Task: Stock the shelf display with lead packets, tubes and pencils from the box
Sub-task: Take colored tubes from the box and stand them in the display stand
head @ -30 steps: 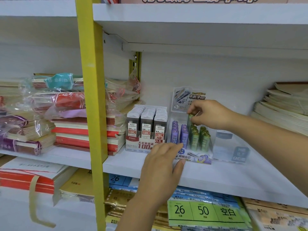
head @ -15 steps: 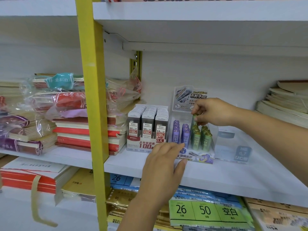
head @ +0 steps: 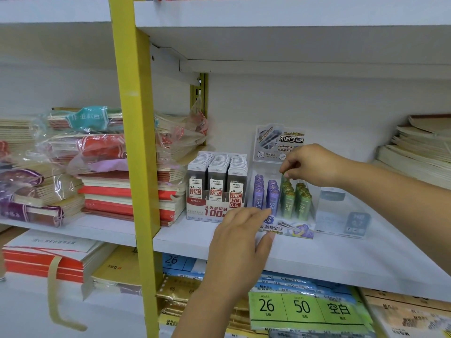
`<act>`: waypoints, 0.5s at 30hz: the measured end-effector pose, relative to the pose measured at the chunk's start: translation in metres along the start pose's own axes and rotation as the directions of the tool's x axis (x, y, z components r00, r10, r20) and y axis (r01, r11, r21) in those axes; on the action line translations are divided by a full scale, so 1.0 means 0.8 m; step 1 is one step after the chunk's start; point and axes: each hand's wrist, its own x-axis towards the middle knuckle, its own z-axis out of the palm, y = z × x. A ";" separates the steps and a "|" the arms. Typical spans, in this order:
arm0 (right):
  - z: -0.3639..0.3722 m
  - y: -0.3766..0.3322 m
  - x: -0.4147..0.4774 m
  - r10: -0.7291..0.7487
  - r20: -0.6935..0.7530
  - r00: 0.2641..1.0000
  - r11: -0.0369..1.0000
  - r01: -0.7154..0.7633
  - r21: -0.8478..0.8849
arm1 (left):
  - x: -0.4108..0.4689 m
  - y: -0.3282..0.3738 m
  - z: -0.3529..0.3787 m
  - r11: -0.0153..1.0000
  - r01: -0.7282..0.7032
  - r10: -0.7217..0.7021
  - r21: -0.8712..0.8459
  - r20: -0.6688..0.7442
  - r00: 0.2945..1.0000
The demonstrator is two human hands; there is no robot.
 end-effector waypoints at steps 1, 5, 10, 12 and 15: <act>0.001 0.000 -0.001 0.003 -0.013 1.000 1.000 -0.003 0.014 | 0.000 0.000 0.000 1.000 -0.001 0.001 -0.001 -0.001 1.000; 0.006 -0.002 -0.003 0.002 0.040 0.999 1.000 -0.001 -0.030 | 0.000 -0.001 0.001 1.000 -0.003 0.003 -0.005 -0.006 1.000; 0.000 -0.014 -0.010 -0.001 0.099 0.995 0.994 0.013 -0.113 | 0.002 0.001 -0.001 0.999 0.010 -0.009 -0.035 0.013 1.000; -0.001 -0.019 -0.023 -0.053 -0.032 0.998 0.992 0.049 -0.114 | 0.001 0.006 -0.005 0.996 0.021 -0.022 -0.088 -0.011 1.000; -0.004 -0.033 -0.067 -0.114 -0.365 0.924 0.992 0.128 0.015 | -0.015 0.022 -0.016 0.988 0.020 -0.043 -0.154 -0.148 0.988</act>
